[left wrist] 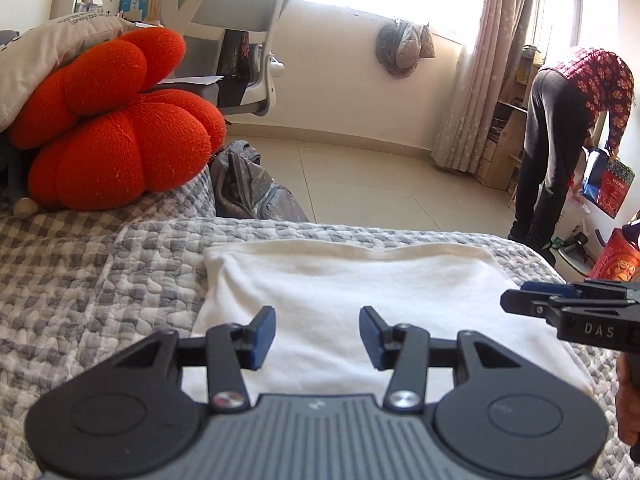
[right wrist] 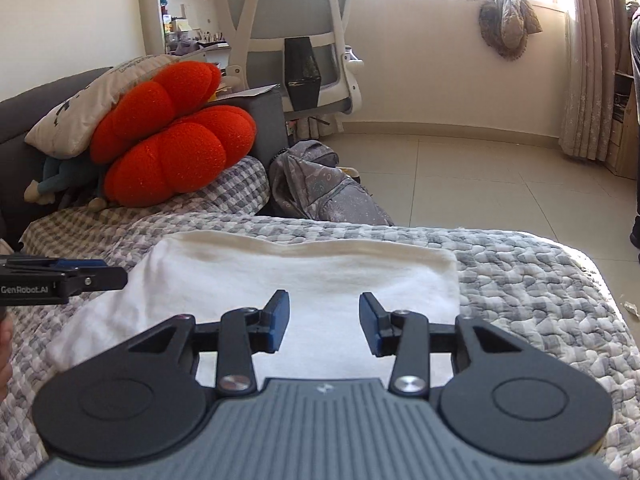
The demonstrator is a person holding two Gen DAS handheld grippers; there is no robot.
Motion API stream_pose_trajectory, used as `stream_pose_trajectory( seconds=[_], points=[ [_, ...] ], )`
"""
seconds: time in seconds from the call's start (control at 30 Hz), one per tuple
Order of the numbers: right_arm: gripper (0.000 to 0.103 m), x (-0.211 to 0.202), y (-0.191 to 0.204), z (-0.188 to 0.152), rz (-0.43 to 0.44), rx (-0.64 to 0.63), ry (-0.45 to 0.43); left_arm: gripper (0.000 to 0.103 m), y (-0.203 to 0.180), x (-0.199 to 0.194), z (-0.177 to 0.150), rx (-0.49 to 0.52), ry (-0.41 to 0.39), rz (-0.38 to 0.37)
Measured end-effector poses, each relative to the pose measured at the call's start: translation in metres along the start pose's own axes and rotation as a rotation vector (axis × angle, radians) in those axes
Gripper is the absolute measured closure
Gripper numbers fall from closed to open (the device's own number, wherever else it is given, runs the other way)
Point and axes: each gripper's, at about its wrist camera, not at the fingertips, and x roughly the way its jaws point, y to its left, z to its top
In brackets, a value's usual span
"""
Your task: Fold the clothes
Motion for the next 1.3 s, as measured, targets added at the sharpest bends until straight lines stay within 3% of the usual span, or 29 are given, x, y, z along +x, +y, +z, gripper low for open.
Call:
stream_pose_trajectory(
  seconds=[0.1, 0.17, 0.27, 0.47, 0.67, 0.77, 0.9, 1.0, 1.13, 1.3],
  points=[
    [0.06, 0.007, 0.031, -0.021, 0.034, -0.113, 0.073, 0.056, -0.012, 0.013, -0.021, 0.042, 0.049, 0.033],
    [0.059, 0.014, 0.038, -0.036, 0.01, -0.152, 0.068, 0.053, -0.013, 0.018, -0.033, 0.07, 0.021, 0.047],
    [0.058, 0.015, 0.028, -0.039, 0.029, -0.124, 0.052, 0.053, -0.011, 0.018, -0.039, 0.071, 0.001, 0.054],
    [0.061, -0.006, 0.036, -0.035, -0.028, -0.137, 0.014, 0.054, -0.015, 0.001, -0.036, 0.063, 0.005, 0.08],
    [0.056, -0.012, 0.019, -0.055, 0.028, -0.043, 0.017, 0.055, -0.024, -0.001, -0.049, 0.107, -0.007, 0.068],
    [0.055, -0.012, 0.014, -0.053, 0.03, 0.0, 0.022, 0.055, -0.015, -0.002, -0.049, 0.058, -0.012, 0.066],
    [0.055, -0.038, 0.008, -0.047, -0.015, -0.004, -0.036, 0.055, -0.007, -0.013, -0.049, 0.04, -0.03, 0.087],
    [0.055, -0.038, -0.01, -0.054, -0.043, 0.073, 0.01, 0.055, 0.001, -0.014, -0.055, 0.013, -0.015, 0.078],
    [0.055, -0.036, -0.019, -0.072, -0.028, 0.063, 0.004, 0.054, 0.008, -0.013, -0.057, -0.013, -0.011, 0.061],
    [0.055, -0.047, -0.041, -0.075, -0.105, 0.069, 0.008, 0.054, 0.022, -0.023, -0.063, 0.033, -0.026, 0.107]
  ],
)
